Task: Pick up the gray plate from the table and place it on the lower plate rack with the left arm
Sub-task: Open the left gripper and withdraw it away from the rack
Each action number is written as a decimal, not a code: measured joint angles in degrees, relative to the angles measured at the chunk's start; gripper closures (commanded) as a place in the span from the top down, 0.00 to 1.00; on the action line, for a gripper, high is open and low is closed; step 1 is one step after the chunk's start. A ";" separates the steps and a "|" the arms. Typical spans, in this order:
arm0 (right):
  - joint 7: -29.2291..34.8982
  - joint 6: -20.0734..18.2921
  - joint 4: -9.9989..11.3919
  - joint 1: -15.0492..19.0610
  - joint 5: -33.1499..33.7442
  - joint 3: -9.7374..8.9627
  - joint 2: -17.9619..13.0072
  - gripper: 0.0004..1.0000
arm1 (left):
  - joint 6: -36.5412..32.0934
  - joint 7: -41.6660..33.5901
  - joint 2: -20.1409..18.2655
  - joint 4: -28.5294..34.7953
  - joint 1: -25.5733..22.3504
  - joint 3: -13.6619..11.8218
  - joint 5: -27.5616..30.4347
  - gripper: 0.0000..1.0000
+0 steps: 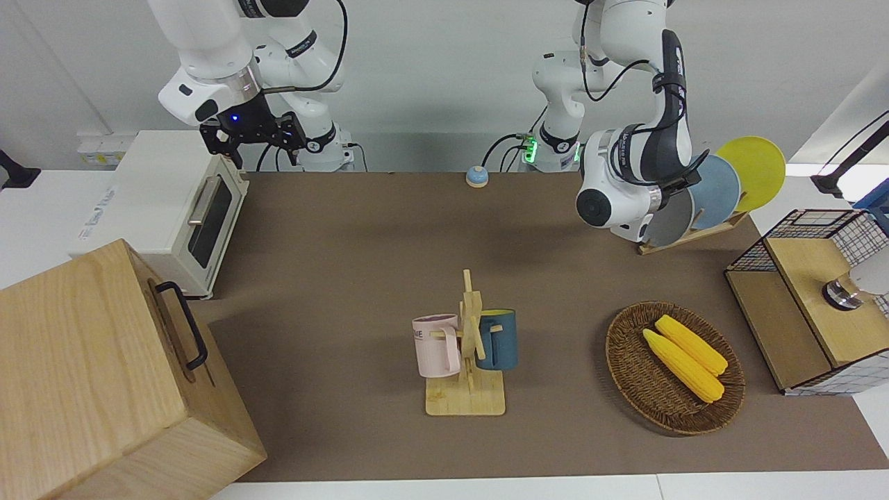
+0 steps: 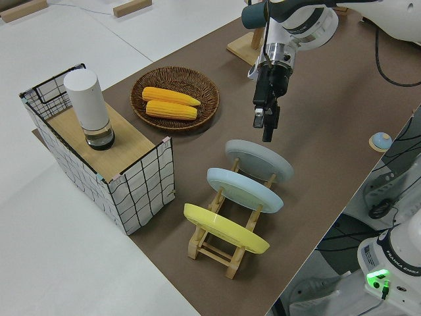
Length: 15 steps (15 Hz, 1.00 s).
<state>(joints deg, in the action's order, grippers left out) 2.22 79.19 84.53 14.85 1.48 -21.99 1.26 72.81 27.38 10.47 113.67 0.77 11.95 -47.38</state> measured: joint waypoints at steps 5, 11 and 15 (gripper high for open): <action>0.00 0.00 0.00 0.00 0.00 0.00 0.00 0.98 | -0.03 -8.44 -1.24 -7.12 0.29 0.26 7.56 0.99; 0.00 0.00 0.00 0.00 0.00 0.00 0.00 0.98 | 0.35 -17.20 -2.19 -16.69 -0.80 -0.55 22.04 0.99; 0.00 0.00 0.00 0.00 0.00 0.00 0.00 0.98 | 3.54 -19.59 -2.21 -21.20 -2.34 -0.84 33.21 0.99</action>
<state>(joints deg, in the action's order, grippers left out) 2.22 79.19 84.53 14.85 1.48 -21.99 1.26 76.35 7.79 8.26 92.47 -1.57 11.11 -14.17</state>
